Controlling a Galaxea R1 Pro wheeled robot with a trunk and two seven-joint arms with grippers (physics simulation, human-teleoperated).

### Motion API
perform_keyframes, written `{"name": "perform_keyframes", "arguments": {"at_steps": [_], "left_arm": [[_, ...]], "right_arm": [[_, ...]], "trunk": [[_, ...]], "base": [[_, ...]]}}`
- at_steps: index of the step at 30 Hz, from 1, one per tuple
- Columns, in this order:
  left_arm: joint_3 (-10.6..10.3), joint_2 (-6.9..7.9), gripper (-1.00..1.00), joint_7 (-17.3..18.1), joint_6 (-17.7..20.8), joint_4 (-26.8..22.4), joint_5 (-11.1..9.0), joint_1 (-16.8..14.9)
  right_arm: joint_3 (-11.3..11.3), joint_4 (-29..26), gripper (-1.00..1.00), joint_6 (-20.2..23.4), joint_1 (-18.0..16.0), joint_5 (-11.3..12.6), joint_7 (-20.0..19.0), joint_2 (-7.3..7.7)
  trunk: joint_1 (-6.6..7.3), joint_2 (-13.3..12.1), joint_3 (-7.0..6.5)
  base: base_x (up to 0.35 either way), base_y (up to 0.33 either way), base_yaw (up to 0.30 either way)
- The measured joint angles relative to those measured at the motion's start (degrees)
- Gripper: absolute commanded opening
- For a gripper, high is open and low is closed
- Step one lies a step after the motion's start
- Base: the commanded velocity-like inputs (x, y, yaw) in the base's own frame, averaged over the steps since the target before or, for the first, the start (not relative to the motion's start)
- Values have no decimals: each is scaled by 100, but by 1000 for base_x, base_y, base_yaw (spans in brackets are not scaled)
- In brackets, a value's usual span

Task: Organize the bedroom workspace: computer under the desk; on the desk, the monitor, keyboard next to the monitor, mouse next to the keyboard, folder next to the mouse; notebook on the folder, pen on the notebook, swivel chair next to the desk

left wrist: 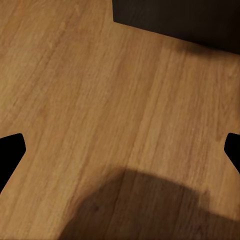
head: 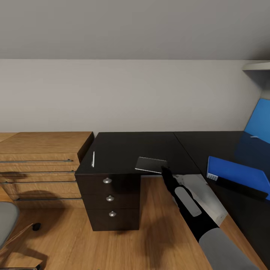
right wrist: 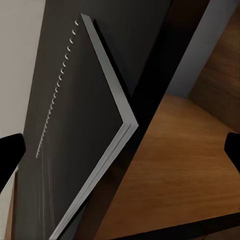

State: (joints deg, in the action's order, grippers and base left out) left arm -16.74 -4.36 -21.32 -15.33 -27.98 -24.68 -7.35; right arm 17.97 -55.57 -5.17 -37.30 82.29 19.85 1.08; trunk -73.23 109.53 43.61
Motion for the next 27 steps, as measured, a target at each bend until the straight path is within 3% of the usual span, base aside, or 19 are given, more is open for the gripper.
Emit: {"name": "perform_keyframes", "arguments": {"at_steps": [21,27], "left_arm": [[-9,0,100,8,-1,2,11,1],[-1,0,100,9,8,2,-3,0]], "right_arm": [[1,-9,-100,1,-1,-37,-30,14],[1,-17,-100,-8,-3,-45,-62,22]], "trunk": [[0,0,0],[131,-239,-107]], "base": [[0,0,0],[0,0,0]]}}
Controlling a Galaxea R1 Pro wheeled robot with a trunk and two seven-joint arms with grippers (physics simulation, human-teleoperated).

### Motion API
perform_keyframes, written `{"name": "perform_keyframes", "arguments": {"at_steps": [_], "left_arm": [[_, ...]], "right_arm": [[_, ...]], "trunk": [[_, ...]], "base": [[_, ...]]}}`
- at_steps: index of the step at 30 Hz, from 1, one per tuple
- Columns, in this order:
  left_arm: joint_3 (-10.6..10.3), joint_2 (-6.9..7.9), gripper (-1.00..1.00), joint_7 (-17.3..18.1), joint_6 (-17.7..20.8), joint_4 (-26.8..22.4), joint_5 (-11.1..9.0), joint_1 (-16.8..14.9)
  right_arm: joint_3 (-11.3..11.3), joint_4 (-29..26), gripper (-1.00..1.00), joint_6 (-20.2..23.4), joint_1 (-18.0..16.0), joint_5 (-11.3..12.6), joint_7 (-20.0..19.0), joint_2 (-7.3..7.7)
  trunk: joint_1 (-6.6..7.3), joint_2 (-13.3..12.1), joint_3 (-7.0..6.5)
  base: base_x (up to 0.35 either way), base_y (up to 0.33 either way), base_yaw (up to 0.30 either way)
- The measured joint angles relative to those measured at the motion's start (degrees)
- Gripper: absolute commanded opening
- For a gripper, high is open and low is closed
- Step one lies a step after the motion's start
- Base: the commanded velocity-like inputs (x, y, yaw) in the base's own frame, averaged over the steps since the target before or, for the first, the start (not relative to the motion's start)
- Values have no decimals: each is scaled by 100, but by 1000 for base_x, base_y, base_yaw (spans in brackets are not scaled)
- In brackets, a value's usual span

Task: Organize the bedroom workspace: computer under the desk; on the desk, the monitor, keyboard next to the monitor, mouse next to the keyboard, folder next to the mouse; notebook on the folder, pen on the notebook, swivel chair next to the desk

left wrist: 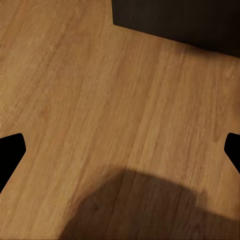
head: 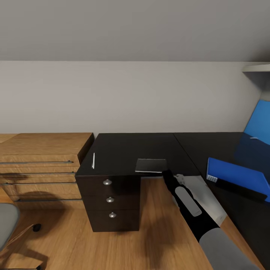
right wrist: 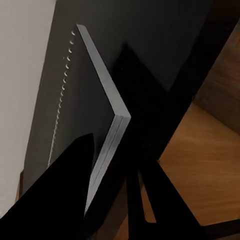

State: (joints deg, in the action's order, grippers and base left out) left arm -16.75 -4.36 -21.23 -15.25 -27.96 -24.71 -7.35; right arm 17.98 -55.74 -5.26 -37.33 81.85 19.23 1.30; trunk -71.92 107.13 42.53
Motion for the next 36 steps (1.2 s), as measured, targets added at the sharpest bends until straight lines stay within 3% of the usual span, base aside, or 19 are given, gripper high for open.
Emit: {"name": "perform_keyframes", "arguments": {"at_steps": [10,17,19,22,29,31,36], "left_arm": [[0,-5,100,-9,-8,0,-2,-2],[1,-1,100,-9,-8,0,-2,-2],[2,-2,100,-9,-8,-1,-2,-2],[2,-1,100,-13,-8,0,-2,-2],[-4,0,100,-1,-8,14,6,-2],[-20,-7,100,1,-14,16,15,-1],[-32,-16,100,2,-16,24,31,-1]], "right_arm": [[-16,-143,-100,3,8,8,-218,16],[-32,-1276,-100,-69,596,-3,-244,158],[-101,-1669,-100,-140,780,-15,-247,269],[-363,-1925,-100,-205,913,0,-231,379],[-1125,-2035,-100,-200,958,23,-202,430],[-1544,-2039,-100,-182,959,3,-189,438],[-2218,-2040,-100,-175,958,10,-58,474]], "trunk": [[220,-401,-180],[374,-682,-305],[418,-762,-341],[418,-764,-334],[418,-764,-295],[418,-764,-283],[418,-764,-253]], "base": [[0,0,0],[0,0,0],[0,0,-11],[0,0,-111],[0,0,-197],[0,-37,-212],[0,-177,-213]]}}
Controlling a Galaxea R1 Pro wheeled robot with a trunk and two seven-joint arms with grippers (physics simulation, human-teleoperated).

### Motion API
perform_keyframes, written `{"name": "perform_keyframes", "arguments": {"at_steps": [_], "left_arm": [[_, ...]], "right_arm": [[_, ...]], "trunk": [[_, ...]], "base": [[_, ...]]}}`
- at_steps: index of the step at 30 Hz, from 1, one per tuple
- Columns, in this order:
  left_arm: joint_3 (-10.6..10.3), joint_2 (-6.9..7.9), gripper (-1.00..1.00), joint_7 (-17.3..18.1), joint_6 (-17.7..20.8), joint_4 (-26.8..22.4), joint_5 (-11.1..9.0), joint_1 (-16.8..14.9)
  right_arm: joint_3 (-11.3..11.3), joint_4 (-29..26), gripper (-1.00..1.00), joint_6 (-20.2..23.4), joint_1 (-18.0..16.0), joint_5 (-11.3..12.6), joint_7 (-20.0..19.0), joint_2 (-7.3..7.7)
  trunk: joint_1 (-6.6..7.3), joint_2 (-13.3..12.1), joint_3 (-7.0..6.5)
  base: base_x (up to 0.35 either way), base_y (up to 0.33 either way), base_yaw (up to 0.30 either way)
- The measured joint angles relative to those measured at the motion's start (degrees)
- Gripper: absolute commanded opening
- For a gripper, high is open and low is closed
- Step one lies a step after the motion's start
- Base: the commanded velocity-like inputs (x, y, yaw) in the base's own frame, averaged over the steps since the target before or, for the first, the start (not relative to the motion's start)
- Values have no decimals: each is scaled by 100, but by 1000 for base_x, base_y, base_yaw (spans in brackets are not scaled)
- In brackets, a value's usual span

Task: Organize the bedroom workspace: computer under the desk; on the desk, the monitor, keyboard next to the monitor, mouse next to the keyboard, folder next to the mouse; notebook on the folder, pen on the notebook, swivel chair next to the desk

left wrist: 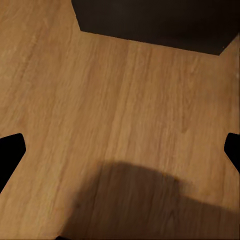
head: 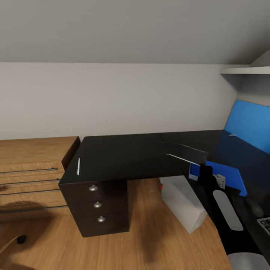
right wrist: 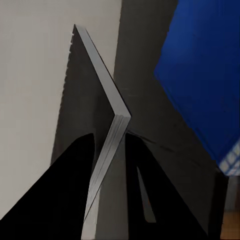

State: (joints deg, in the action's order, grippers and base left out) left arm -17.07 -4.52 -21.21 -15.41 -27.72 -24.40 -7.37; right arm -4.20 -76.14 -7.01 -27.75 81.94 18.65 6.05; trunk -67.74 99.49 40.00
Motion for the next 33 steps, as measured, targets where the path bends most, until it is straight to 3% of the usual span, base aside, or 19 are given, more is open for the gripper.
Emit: {"name": "perform_keyframes", "arguments": {"at_steps": [4,7,11,19,28,33], "left_arm": [[-1,-1,100,5,-1,2,0,1],[-2,-1,100,6,-1,5,1,0],[-2,-1,100,6,-1,10,1,-1],[-2,-1,100,6,-2,11,0,-1],[-11,-86,100,-2,-23,28,0,-5],[-18,-64,100,5,-22,42,7,-5]], "right_arm": [[-147,6,-100,-7,1,5,35,38],[-461,14,-100,-13,1,1,49,37],[-606,17,-100,-18,1,8,51,35],[-631,13,-100,-25,1,3,33,34],[-617,-68,-100,52,1,-120,-28,4],[-632,-54,-100,152,8,-105,-42,75]], "trunk": [[0,0,23],[0,0,40],[0,0,63],[0,0,107],[0,1,113],[0,1,113]], "base": [[0,-67,-213],[0,-11,-214],[0,-3,-214],[0,0,-180],[0,0,-12],[0,0,0]]}}
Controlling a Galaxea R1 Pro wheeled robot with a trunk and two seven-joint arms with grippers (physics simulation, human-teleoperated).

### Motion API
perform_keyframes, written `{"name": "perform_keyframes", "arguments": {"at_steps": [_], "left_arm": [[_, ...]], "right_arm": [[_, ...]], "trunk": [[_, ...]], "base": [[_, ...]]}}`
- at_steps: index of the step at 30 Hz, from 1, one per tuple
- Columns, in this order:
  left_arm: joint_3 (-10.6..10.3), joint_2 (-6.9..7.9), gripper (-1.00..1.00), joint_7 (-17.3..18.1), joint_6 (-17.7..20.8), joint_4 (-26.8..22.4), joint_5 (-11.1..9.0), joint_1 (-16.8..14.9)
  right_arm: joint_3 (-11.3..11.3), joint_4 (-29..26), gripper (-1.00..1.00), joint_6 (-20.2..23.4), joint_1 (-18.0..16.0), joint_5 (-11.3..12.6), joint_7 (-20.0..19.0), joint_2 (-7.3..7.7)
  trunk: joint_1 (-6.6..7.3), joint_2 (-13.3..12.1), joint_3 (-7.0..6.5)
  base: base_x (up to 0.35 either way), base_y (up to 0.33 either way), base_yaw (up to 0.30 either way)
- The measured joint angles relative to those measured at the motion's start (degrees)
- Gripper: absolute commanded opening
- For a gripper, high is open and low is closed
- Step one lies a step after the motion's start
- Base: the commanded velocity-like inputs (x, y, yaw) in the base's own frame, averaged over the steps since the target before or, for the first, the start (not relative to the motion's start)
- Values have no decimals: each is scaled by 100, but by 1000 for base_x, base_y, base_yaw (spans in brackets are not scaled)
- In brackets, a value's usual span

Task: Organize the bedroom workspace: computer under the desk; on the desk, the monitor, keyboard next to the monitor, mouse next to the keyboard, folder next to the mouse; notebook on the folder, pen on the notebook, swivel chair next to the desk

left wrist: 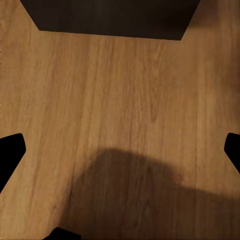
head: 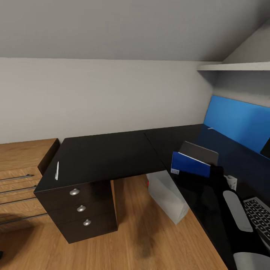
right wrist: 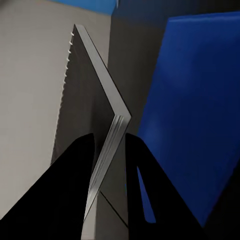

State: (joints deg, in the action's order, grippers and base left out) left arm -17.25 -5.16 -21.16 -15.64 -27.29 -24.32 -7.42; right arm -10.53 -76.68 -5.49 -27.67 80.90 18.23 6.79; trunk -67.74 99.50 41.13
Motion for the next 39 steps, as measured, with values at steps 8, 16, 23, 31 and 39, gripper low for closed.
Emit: {"name": "perform_keyframes", "arguments": {"at_steps": [8,16,23,31,39], "left_arm": [[-2,8,100,4,-2,3,5,0],[-2,7,100,1,-6,3,8,1],[-2,10,100,-7,-6,4,16,0],[-2,10,100,-8,-6,4,11,0],[5,18,100,-7,-6,4,4,0]], "right_arm": [[-6,52,-100,49,2,-12,13,24],[-19,315,-100,55,2,-9,131,38],[-2,410,-100,54,1,-15,137,30],[3,411,-100,47,1,-21,146,30],[1,404,-100,39,1,-31,283,32]], "trunk": [[0,0,0],[0,0,0],[0,0,0],[1,0,0],[1,0,0]], "base": [[0,0,0],[0,0,0],[3,0,0],[130,0,0],[94,-77,0]]}}
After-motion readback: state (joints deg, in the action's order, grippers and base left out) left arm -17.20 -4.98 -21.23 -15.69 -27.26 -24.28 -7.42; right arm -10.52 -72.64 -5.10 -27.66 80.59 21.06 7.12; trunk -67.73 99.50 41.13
